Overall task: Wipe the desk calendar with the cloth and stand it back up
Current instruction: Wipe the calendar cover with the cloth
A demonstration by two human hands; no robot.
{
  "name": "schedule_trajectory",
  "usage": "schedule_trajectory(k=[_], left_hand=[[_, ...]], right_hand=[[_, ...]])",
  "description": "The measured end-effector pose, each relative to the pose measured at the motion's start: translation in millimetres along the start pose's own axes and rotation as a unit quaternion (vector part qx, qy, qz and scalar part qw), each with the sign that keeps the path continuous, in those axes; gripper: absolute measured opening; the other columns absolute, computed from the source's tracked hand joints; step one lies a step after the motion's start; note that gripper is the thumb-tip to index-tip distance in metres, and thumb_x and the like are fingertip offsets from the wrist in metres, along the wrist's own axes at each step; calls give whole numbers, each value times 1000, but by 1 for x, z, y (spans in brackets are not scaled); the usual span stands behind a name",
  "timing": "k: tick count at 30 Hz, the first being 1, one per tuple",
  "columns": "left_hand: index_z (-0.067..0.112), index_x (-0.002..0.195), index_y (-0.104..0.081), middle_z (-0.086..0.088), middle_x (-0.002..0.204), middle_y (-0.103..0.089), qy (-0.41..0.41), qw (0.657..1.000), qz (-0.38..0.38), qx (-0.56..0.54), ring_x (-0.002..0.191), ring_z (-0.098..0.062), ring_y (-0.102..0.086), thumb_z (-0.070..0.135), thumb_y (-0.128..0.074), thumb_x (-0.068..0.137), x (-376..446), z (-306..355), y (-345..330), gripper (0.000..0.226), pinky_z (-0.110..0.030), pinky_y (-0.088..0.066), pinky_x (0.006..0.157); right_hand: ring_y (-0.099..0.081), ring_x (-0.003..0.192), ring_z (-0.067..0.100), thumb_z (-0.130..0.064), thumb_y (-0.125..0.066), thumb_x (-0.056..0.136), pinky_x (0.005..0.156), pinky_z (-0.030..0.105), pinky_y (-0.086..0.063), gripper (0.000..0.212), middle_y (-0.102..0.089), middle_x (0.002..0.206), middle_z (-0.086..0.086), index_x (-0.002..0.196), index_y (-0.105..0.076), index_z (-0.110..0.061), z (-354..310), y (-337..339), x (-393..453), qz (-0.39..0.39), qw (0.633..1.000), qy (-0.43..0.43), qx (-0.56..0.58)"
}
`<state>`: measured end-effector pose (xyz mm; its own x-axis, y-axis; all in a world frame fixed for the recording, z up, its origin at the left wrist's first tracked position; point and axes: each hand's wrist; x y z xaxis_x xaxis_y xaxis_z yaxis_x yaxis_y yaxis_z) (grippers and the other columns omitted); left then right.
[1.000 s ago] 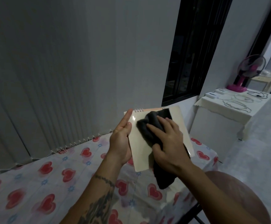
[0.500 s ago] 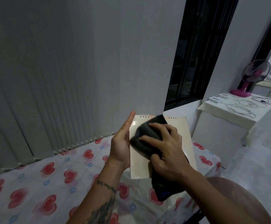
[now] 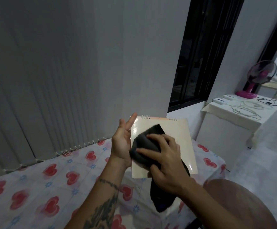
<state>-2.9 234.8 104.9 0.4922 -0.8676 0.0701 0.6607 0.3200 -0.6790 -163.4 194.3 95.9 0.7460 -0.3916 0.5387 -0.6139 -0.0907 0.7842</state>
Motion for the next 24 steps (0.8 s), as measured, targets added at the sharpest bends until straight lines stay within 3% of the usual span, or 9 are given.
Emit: schedule_trajectory(k=[3, 7, 12, 17, 21, 24], left_hand=[[19, 142, -52, -4, 113, -77, 2, 1000, -8, -17, 100, -23, -74, 55, -25, 103, -3, -2, 6, 59, -33, -62, 72], [21, 142, -54, -13, 121, -73, 4, 1000, -9, -18, 106, -29, -72, 55, -30, 101, -5, 0, -2, 58, -41, -60, 82], [16, 141, -56, -9, 115, -76, -12, 1000, -10, -22, 103, -23, -73, 51, -33, 102, -5, -8, -2, 56, -32, -61, 74], [28, 133, -66, -11, 141, -61, 0, 1000, 18, -26, 125, -36, -60, 58, -33, 101, -8, -9, 9, 55, -52, -50, 102], [25, 132, -66, -12, 124, -72, 9, 999, 23, -46, 109, -32, -70, 51, -32, 103, -10, -12, 1, 52, -43, -61, 81], [23, 132, -65, -8, 114, -76, 3, 999, 21, -49, 100, -27, -74, 47, -35, 103, -7, -9, -5, 48, -37, -62, 73]], right_hand=[[-22, 134, 17, -31, -46, 73, 106, 49, -28, 47, -37, 143, -10, 116, -62, -42, 6, 2, -6, -22, 1000, -4, 20], [-22, 132, 20, -28, -51, 73, 103, 44, -26, 52, -34, 143, -6, 123, -56, -42, 5, 6, 20, 4, 999, -38, -29], [-20, 132, 20, -27, -53, 75, 102, 43, -26, 54, -31, 145, -6, 126, -53, -42, -3, 4, 41, 45, 994, -87, -41], [-22, 134, 17, -30, -50, 75, 104, 47, -28, 46, -36, 142, -12, 118, -58, -45, 4, -1, 10, -19, 1000, -5, -7], [-24, 132, 19, -28, -51, 75, 105, 46, -28, 49, -38, 143, -6, 122, -60, -40, 10, 4, 24, 15, 999, -39, -20], [-25, 129, 20, -26, -53, 74, 103, 45, -29, 52, -37, 142, -4, 125, -58, -38, 5, 7, 42, 65, 993, -97, -33]])
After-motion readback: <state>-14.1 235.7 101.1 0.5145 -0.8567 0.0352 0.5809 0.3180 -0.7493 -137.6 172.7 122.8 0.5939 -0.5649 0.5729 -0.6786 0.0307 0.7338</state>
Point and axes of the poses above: each hand's wrist, its own x-axis towards the middle knuckle, its own y-axis out of the back of the hand, z = x × y
